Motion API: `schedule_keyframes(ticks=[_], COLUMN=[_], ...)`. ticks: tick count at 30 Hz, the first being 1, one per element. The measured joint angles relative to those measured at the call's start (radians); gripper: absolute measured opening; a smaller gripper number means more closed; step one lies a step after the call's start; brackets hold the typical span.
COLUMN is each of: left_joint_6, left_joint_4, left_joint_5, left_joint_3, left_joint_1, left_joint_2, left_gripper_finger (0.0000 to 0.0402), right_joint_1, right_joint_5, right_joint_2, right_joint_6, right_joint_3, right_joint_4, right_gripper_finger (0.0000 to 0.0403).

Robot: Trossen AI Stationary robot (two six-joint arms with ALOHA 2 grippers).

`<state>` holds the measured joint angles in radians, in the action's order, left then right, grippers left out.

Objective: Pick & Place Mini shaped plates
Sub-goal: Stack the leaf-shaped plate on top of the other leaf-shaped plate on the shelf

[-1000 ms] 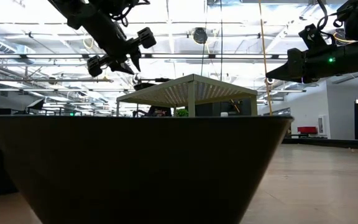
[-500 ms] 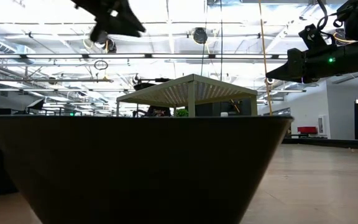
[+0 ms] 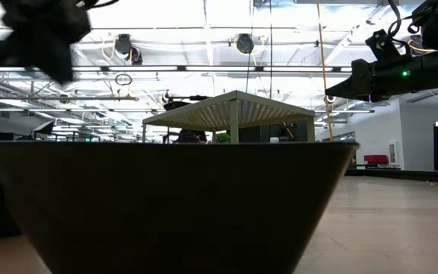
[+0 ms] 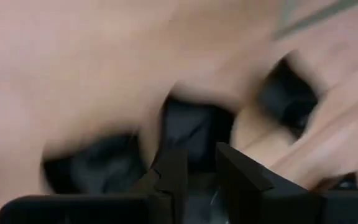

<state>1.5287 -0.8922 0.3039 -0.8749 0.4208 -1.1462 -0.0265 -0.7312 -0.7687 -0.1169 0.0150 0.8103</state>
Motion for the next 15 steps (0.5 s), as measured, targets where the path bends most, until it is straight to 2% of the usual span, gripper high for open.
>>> schedule_keyframes(ticks=[4,10,12,15], left_joint_6=[0.321,0.690,0.776,0.841], left_joint_4=[-0.153,-0.301,-0.310,-0.311], left_joint_5=[-0.185,-0.566,-0.629,-0.651], left_joint_3=[0.000,0.000,0.000,0.000], left_joint_1=[0.119,0.249,0.280,0.310], left_joint_2=[-0.073,-0.162,-0.170,-0.184], left_gripper_finger=[0.0089,0.0098,0.0119,0.0163], right_joint_1=[0.000,0.000,0.000,0.000], right_joint_5=[0.000,0.000,0.000,0.000], right_joint_2=[0.000,0.000,0.000,0.000], right_joint_6=[0.000,0.000,0.000,0.000], right_joint_3=[0.000,0.000,0.000,0.000], right_joint_4=[0.000,0.000,0.000,0.000], right_gripper_finger=[0.0004,0.0004,0.0004,0.0004])
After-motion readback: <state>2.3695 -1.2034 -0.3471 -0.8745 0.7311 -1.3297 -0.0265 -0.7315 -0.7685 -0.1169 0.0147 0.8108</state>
